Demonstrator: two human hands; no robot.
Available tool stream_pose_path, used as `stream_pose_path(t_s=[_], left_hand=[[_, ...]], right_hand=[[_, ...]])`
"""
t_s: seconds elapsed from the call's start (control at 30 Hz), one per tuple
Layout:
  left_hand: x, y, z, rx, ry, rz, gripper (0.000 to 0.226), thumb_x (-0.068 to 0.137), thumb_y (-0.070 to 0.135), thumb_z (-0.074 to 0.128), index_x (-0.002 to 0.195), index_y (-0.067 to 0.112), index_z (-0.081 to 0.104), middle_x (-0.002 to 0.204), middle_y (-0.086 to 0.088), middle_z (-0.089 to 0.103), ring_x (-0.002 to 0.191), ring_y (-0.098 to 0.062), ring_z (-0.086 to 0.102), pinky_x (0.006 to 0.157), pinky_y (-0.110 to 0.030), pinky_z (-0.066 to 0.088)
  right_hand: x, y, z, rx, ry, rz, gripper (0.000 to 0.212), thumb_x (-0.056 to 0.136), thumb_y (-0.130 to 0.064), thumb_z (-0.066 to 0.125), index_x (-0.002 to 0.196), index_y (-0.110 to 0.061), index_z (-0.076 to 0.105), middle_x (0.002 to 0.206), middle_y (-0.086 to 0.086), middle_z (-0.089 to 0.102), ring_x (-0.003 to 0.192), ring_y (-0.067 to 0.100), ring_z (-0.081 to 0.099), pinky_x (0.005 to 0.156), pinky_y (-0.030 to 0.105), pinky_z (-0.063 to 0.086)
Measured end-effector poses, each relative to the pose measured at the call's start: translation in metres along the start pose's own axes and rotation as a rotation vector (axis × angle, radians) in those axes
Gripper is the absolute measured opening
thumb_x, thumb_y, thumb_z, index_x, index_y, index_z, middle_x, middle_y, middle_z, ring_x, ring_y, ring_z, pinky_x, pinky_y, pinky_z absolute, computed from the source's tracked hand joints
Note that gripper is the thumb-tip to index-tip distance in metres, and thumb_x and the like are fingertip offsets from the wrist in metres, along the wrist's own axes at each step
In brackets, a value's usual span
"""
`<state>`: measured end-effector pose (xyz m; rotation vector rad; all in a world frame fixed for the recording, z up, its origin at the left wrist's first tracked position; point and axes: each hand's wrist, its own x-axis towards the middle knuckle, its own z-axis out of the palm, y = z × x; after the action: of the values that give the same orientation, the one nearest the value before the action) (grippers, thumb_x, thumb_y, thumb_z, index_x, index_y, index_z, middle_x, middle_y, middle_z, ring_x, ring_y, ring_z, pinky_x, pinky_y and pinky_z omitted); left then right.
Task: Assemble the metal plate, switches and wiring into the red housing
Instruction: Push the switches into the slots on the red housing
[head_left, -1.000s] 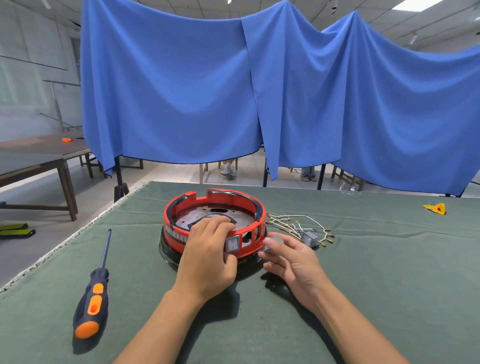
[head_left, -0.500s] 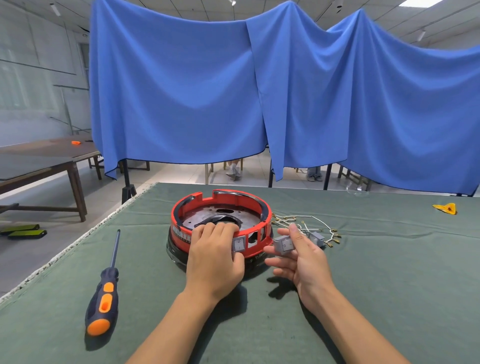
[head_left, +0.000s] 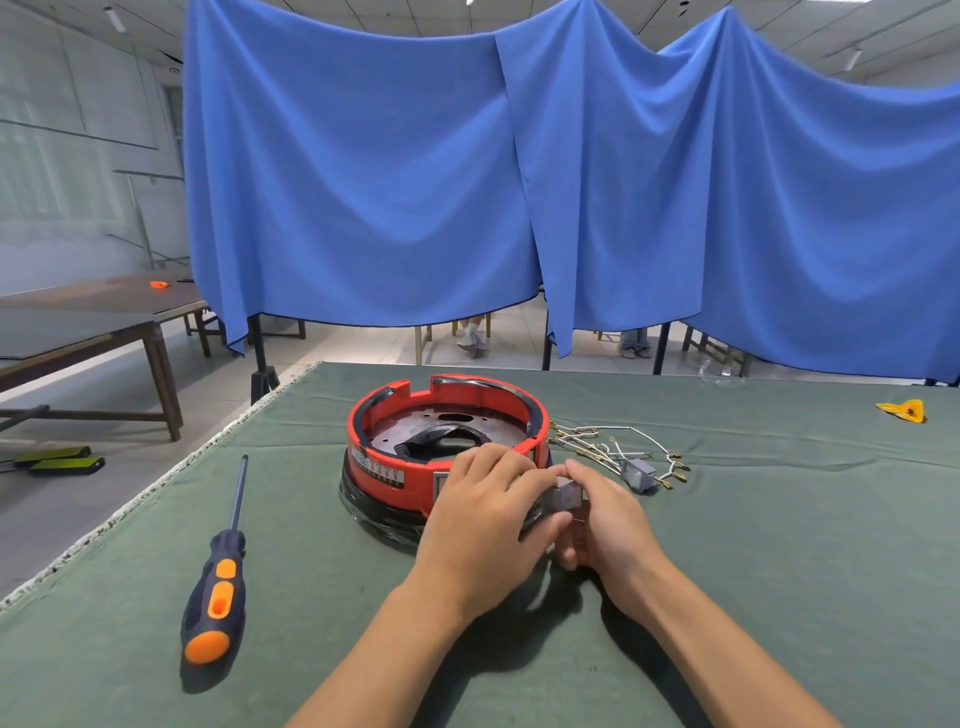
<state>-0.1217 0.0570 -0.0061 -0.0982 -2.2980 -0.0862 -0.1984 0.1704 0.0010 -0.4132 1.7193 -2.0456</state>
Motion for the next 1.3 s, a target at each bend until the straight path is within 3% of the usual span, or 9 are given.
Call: stream_pose_path(t_s=[0.27, 0.37, 0.43, 0.5, 0.7, 0.83, 0.9, 1.17, 1.3], left_hand=[[0.006, 0.006, -0.005, -0.147, 0.079, -0.17, 0.036, 0.095, 0.035, 0.04, 0.091, 0.012, 0.067, 0.087, 0.0, 0.066, 0.085, -0.021, 0.057, 0.079, -0.029, 0.038], [0.008, 0.005, -0.007, -0.25, 0.092, -0.265, 0.039, 0.096, 0.037, 0.038, 0.086, 0.011, 0.065, 0.084, -0.001, 0.063, 0.083, -0.02, 0.052, 0.076, -0.032, 0.041], [0.009, 0.001, -0.009, -0.291, 0.138, -0.292, 0.034, 0.096, 0.033, 0.045, 0.084, 0.009, 0.065, 0.082, -0.001, 0.062, 0.082, -0.02, 0.052, 0.073, -0.035, 0.044], [0.01, -0.004, -0.011, -0.308, 0.162, -0.3, 0.031, 0.095, 0.031, 0.048, 0.084, 0.009, 0.066, 0.081, -0.001, 0.063, 0.083, -0.019, 0.052, 0.073, -0.034, 0.044], [0.01, -0.002, -0.011, -0.289, 0.13, -0.232, 0.032, 0.095, 0.033, 0.047, 0.09, 0.012, 0.071, 0.086, 0.001, 0.066, 0.085, -0.015, 0.054, 0.073, -0.028, 0.046], [0.005, -0.005, -0.008, -0.147, 0.153, -0.358, 0.037, 0.096, 0.034, 0.036, 0.098, 0.014, 0.067, 0.094, 0.001, 0.065, 0.09, -0.021, 0.057, 0.08, -0.037, 0.043], [0.002, -0.008, -0.006, -0.069, 0.119, -0.437, 0.036, 0.093, 0.032, 0.037, 0.101, 0.012, 0.066, 0.098, -0.002, 0.065, 0.094, -0.024, 0.058, 0.084, -0.037, 0.042], [-0.001, -0.008, -0.003, -0.008, 0.033, -0.444, 0.032, 0.075, 0.027, 0.053, 0.102, 0.014, 0.067, 0.099, -0.001, 0.068, 0.098, -0.022, 0.058, 0.093, -0.034, 0.038], [-0.001, -0.012, -0.003, -0.082, 0.052, -0.448, 0.027, 0.07, 0.025, 0.055, 0.094, 0.016, 0.066, 0.092, 0.003, 0.065, 0.091, -0.019, 0.056, 0.086, -0.025, 0.03]], right_hand=[[-0.008, -0.005, 0.003, -0.246, -0.053, -0.186, 0.056, 0.1, -0.041, 0.038, 0.055, -0.012, 0.053, 0.039, 0.009, 0.046, 0.031, 0.016, 0.038, 0.034, 0.019, 0.029], [-0.008, -0.01, 0.004, -0.262, -0.102, -0.253, 0.039, 0.086, -0.042, 0.052, 0.067, -0.01, 0.063, 0.051, 0.009, 0.054, 0.038, 0.014, 0.039, 0.037, 0.02, 0.027], [-0.007, -0.017, -0.001, -0.197, -0.165, -0.264, 0.024, 0.074, -0.033, 0.057, 0.078, -0.013, 0.07, 0.058, 0.002, 0.059, 0.041, 0.012, 0.039, 0.036, 0.018, 0.024], [-0.005, -0.024, -0.009, -0.186, -0.231, -0.237, 0.014, 0.074, -0.022, 0.069, 0.085, -0.015, 0.074, 0.065, -0.001, 0.06, 0.044, 0.009, 0.04, 0.036, 0.017, 0.025], [-0.003, -0.03, -0.022, -0.204, -0.336, -0.121, 0.045, 0.062, -0.028, 0.075, 0.094, 0.003, 0.07, 0.062, 0.0, 0.056, 0.042, 0.011, 0.046, 0.033, 0.019, 0.034], [0.0, -0.029, -0.02, -0.246, -0.228, -0.135, 0.006, 0.082, -0.008, 0.068, 0.076, -0.005, 0.069, 0.055, 0.002, 0.057, 0.041, 0.016, 0.055, 0.032, 0.019, 0.038], [0.003, -0.026, -0.02, -0.271, -0.157, -0.161, 0.01, 0.085, -0.005, 0.065, 0.075, -0.006, 0.066, 0.053, 0.002, 0.06, 0.043, 0.018, 0.06, 0.034, 0.021, 0.042], [0.004, -0.011, -0.016, -0.51, 0.053, -0.34, 0.015, 0.075, -0.014, 0.075, 0.081, -0.014, 0.061, 0.058, -0.001, 0.068, 0.055, 0.018, 0.069, 0.045, 0.03, 0.054], [0.002, -0.005, -0.01, -0.635, 0.073, -0.414, 0.018, 0.071, -0.023, 0.078, 0.079, -0.022, 0.062, 0.068, 0.001, 0.068, 0.064, 0.021, 0.068, 0.055, 0.037, 0.058]])
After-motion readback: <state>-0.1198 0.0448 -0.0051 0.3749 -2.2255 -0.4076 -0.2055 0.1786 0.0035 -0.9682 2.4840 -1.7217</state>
